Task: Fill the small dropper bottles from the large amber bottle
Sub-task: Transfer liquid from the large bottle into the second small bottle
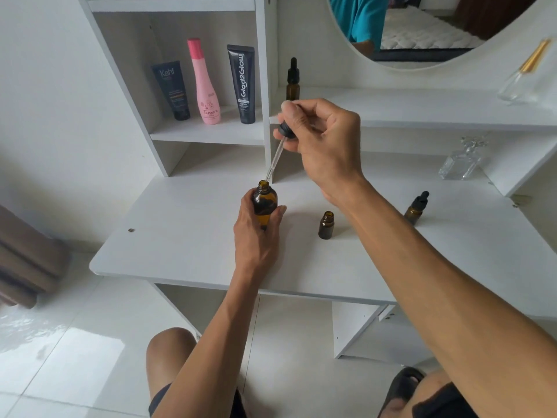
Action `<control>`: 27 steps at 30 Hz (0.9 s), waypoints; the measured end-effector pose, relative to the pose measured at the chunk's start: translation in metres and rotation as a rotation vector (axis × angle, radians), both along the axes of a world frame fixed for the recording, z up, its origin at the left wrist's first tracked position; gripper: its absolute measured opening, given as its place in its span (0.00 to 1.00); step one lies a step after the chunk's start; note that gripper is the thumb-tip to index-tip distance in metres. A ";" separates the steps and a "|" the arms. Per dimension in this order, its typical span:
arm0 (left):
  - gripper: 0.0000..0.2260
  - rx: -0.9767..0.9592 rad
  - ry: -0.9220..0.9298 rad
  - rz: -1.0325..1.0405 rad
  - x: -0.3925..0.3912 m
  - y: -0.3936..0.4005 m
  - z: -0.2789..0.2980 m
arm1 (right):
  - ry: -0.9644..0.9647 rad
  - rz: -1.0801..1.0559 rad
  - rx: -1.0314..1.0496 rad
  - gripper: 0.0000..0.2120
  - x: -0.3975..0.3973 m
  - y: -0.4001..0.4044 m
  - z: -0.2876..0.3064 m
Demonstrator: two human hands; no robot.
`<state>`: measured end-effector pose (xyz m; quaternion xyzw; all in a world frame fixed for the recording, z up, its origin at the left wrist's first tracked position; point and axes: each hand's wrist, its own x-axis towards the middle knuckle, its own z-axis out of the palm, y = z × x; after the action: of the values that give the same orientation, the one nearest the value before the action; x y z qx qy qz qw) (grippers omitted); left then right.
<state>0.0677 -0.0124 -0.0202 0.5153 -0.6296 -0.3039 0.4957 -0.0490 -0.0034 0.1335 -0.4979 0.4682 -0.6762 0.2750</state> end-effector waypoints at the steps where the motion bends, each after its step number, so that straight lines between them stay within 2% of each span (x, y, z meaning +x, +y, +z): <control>1: 0.21 0.001 0.000 0.002 0.000 -0.001 0.000 | -0.011 -0.007 -0.006 0.06 -0.002 0.002 0.003; 6: 0.22 -0.001 -0.011 0.011 0.000 0.001 0.000 | -0.015 -0.065 -0.005 0.09 -0.022 0.012 0.005; 17: 0.22 -0.016 -0.040 0.018 0.001 0.002 0.002 | -0.071 -0.159 0.062 0.05 -0.066 0.044 -0.021; 27: 0.21 -0.019 -0.035 0.025 0.001 0.002 0.000 | 0.005 -0.194 0.113 0.05 -0.074 0.047 -0.036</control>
<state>0.0685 -0.0109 -0.0202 0.5237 -0.6346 -0.2824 0.4932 -0.1231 0.0434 0.0970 -0.4354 0.5522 -0.6711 0.2348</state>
